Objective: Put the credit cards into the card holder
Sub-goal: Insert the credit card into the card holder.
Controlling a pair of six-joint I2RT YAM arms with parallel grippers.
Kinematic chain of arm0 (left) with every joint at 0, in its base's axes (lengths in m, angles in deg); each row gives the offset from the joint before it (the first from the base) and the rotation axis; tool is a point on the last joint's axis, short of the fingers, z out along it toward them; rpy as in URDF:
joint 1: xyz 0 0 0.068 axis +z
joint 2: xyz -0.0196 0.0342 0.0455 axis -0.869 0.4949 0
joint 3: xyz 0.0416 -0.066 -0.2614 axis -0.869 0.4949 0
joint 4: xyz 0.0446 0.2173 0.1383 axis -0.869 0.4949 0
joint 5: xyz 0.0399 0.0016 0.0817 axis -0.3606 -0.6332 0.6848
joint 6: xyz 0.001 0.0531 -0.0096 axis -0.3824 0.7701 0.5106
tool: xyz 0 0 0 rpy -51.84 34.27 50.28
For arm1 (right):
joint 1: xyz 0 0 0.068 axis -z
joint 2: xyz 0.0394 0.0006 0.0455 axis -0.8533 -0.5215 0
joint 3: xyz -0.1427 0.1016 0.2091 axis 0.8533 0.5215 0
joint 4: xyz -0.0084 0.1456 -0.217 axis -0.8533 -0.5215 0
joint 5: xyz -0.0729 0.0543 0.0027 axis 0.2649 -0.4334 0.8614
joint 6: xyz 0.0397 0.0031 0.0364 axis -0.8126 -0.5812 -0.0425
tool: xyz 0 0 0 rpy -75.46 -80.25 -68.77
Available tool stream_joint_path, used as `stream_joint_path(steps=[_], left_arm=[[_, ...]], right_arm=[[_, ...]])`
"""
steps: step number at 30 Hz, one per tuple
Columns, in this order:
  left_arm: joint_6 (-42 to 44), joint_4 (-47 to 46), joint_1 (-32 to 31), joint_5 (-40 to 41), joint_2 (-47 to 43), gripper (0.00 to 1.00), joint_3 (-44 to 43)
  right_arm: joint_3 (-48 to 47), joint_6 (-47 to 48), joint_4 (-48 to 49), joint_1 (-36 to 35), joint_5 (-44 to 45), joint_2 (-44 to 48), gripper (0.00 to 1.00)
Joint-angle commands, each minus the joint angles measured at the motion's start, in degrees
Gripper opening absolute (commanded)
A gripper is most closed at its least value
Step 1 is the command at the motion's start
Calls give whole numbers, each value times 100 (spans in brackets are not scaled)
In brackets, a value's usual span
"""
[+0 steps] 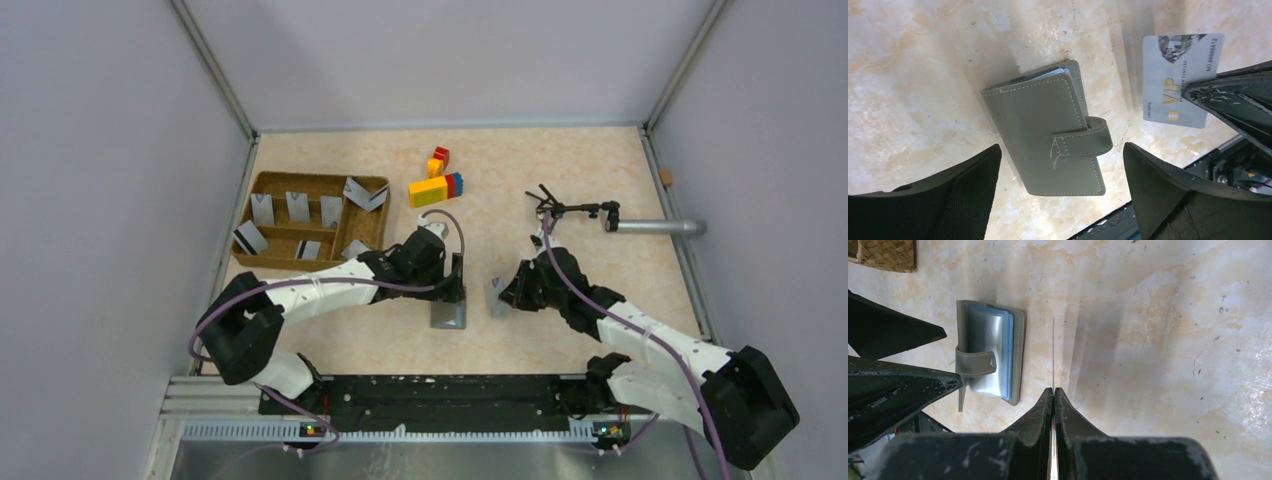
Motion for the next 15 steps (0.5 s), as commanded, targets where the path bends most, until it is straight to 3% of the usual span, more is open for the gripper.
stream_joint_path(steps=[1,8,10,15], left_arm=[[248,586,-95,323,251,92,-329],[432,1088,-344,429,747,95,-910],[452,1341,-385,584,855,90,-1014],[355,1329,-410,594,618,64,-827]], right_arm=[[-54,26,82,-22,65,119,0],[-26,18,163,-24,14,115,0],[-26,22,178,-22,-28,127,0],[-13,27,237,-22,-193,197,0]])
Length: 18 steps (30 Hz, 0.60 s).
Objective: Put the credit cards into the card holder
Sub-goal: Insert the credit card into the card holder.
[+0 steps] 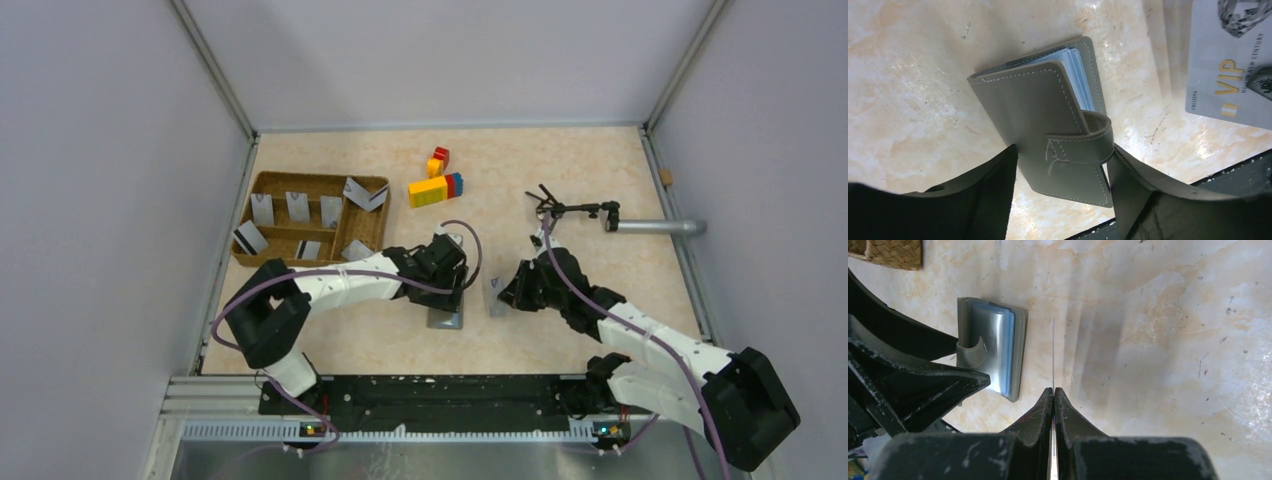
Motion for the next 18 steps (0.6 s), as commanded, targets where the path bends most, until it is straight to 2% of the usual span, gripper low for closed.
stream_joint_path(steps=[1,8,10,15,18], left_arm=[[-14,146,-21,130,-293,59,36],[-309,17,-14,58,-605,27,300],[-422,-132,-6,75,-744,23,448],[-810,-815,22,-13,-1216,2,916],[-1094,-1359,71,-130,-1588,0,1282]], right_arm=[[-35,21,225,-22,-168,193,0],[-28,-152,198,-24,-510,446,0],[-18,-273,269,-37,-693,579,0],[-17,-552,489,-172,-794,805,0],[-9,-627,614,-292,-692,704,0]])
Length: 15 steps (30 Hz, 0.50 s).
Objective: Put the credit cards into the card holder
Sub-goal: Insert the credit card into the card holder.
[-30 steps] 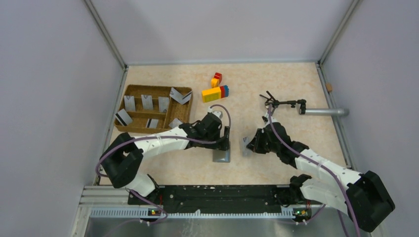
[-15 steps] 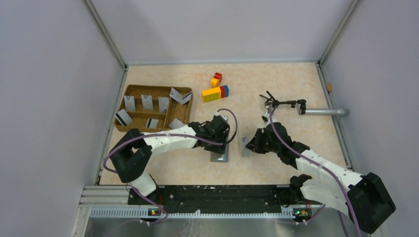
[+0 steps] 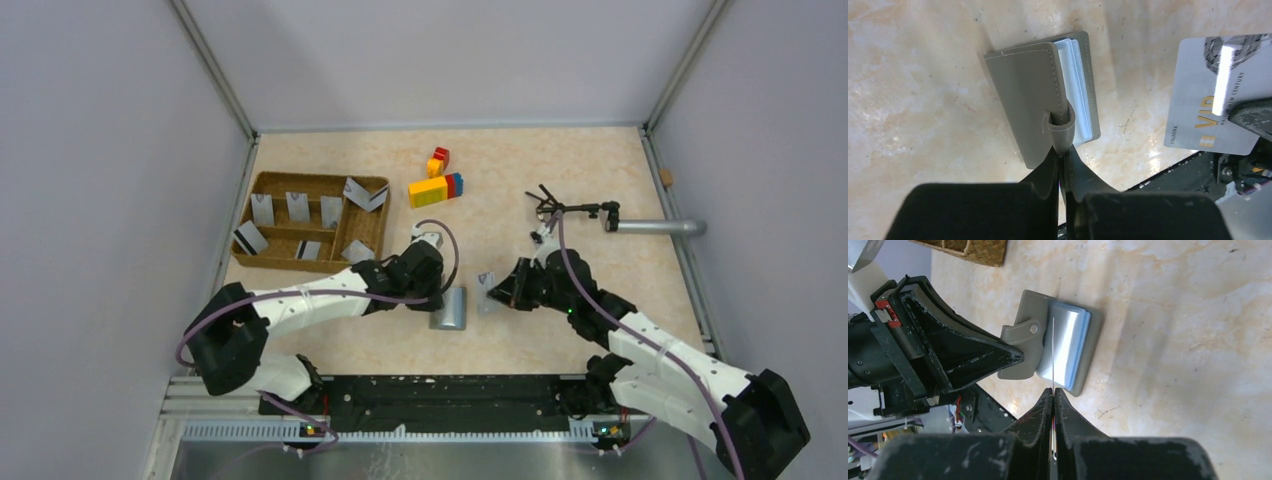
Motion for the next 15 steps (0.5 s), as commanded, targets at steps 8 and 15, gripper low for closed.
stream_joint_path(steps=[8,15], left_arm=[[-800,-1726,545,-906,-950,0,1325],[-660,-1813,933,-1216,-1097,0,1675]], right_arm=[[39,-307,605,-346,364,-356,0],[131,-291,540,-365,620,-566,0]])
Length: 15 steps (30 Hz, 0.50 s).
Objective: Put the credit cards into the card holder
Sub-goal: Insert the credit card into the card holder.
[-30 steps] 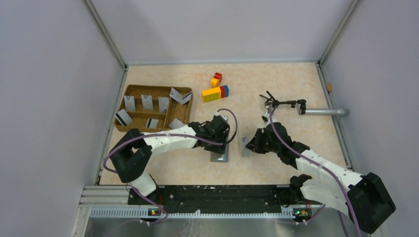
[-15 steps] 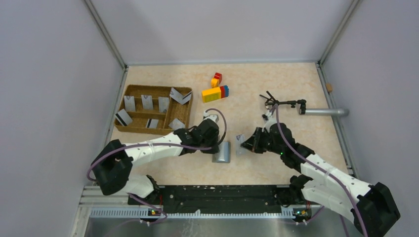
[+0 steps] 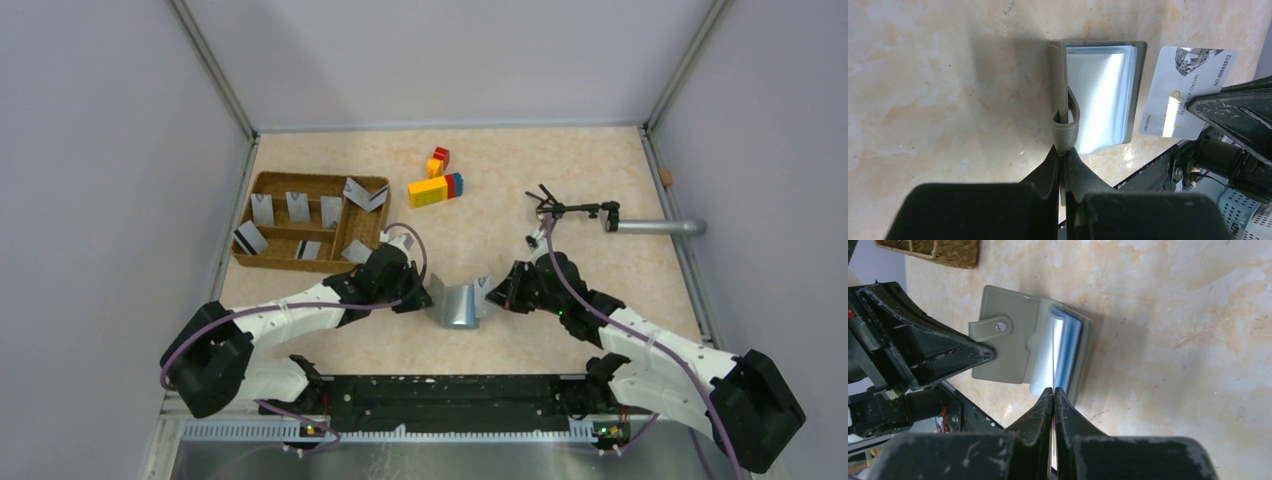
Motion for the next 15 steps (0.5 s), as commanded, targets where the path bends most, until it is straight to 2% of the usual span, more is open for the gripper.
stream_joint_path(steps=[1,15], left_arm=[[87,-233,148,-312,-134,0,143],[185,-277,378,-486,-163,0,350]], right_arm=[[57,-37,262,-74,159,-147,0],[74,-159,860,-185,98,-860,0]])
